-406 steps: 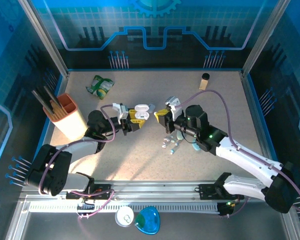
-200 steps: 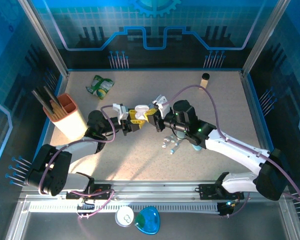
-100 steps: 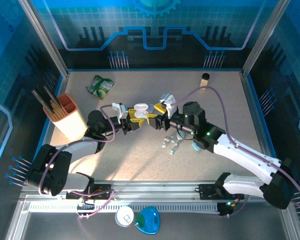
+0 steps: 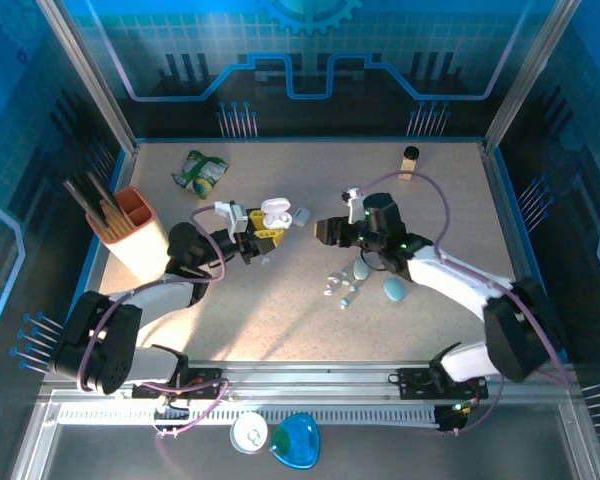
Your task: Insert wireless bluetooth earbuds into charging case
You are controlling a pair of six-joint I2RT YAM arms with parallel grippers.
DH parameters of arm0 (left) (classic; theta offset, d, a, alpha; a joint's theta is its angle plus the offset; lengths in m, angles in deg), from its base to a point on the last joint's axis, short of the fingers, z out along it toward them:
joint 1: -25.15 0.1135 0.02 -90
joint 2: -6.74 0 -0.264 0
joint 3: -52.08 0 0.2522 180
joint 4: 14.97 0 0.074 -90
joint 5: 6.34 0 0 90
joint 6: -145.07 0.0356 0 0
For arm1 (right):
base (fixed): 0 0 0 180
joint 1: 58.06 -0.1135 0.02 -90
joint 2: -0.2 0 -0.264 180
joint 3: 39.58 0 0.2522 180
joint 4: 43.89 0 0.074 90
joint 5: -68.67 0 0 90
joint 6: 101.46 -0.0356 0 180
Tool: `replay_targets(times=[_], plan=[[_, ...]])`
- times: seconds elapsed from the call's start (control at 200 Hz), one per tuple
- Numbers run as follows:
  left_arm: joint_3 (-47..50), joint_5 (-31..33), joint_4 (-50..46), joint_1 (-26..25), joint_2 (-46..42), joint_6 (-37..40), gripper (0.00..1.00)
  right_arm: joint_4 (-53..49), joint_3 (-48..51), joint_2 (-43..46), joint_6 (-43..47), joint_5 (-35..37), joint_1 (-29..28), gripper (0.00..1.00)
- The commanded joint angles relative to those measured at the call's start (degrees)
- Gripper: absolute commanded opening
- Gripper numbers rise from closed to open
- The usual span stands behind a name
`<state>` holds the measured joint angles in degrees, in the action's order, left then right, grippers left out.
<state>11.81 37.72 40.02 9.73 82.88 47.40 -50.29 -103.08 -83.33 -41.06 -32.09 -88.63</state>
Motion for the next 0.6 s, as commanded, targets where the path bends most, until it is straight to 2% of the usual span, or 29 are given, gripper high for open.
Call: replay_targets(times=[0.0,0.26,0.595], plan=[[0.69,0.79,2.89,0.43,-2.83,-1.34,0.34,-6.05,-7.87,-7.54,-2.0,-7.22,-1.18,0.61],[-0.14,0.61,2.56,0.39,-4.5,-1.37,0.34,-12.5,-23.06,-25.92,0.96,-11.93,-5.49,0.61],[-1.01,0.09,1.98,0.29,-5.27,-2.18,0.34,-21.68,-42.63,-44.58,4.28,-18.18,-8.85,0.57]])
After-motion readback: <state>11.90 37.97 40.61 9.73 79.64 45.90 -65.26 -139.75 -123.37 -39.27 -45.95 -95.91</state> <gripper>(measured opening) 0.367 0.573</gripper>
